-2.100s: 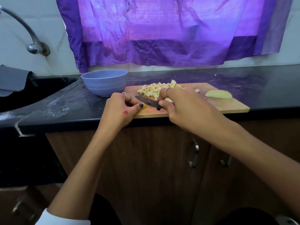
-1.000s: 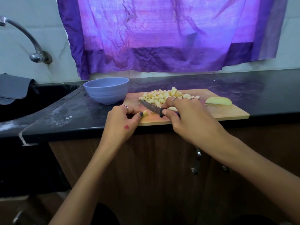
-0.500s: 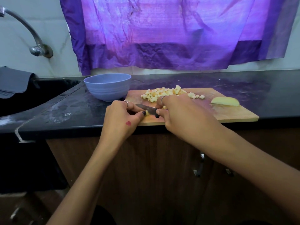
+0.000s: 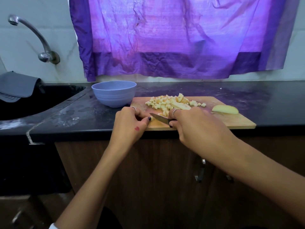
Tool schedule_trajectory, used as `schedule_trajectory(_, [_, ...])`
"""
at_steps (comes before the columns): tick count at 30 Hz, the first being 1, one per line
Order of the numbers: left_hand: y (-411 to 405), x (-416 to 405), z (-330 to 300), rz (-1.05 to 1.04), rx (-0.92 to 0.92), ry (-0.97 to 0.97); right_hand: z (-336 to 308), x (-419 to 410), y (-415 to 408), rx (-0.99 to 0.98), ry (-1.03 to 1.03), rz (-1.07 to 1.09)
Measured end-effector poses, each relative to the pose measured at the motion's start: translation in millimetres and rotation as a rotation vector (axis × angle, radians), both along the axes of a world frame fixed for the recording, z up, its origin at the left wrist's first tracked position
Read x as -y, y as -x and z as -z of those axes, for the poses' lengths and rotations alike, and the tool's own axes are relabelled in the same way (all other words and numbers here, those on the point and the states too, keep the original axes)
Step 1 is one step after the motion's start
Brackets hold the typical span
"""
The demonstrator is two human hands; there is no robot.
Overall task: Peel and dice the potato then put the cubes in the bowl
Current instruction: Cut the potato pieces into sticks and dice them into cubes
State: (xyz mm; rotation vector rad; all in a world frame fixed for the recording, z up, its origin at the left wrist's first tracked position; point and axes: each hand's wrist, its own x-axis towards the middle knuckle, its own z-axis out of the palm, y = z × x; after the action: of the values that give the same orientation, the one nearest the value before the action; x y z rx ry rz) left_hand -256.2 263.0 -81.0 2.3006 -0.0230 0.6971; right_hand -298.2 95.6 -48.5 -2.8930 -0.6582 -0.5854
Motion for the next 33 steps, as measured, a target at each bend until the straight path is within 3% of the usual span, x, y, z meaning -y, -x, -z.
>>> schedule_trajectory(7, [3, 1, 0, 0.016, 0.005, 0.01, 6, -6, 6, -0.011, -0.141, -0.042])
schedule_trajectory(20, [0, 2, 0, -0.004, -0.002, -0.014, -1, -9, -6, -0.001, -0.102, -0.002])
schedule_trajectory(28, [1, 3, 3, -0.007, 0.007, -0.04, 1, -21, -9, -0.017, -0.025, -0.023])
schedule_trajectory(33, [3, 4, 1, -0.023, -0.013, -0.063, -8, -22, -17, 0.018, 0.13, -0.067])
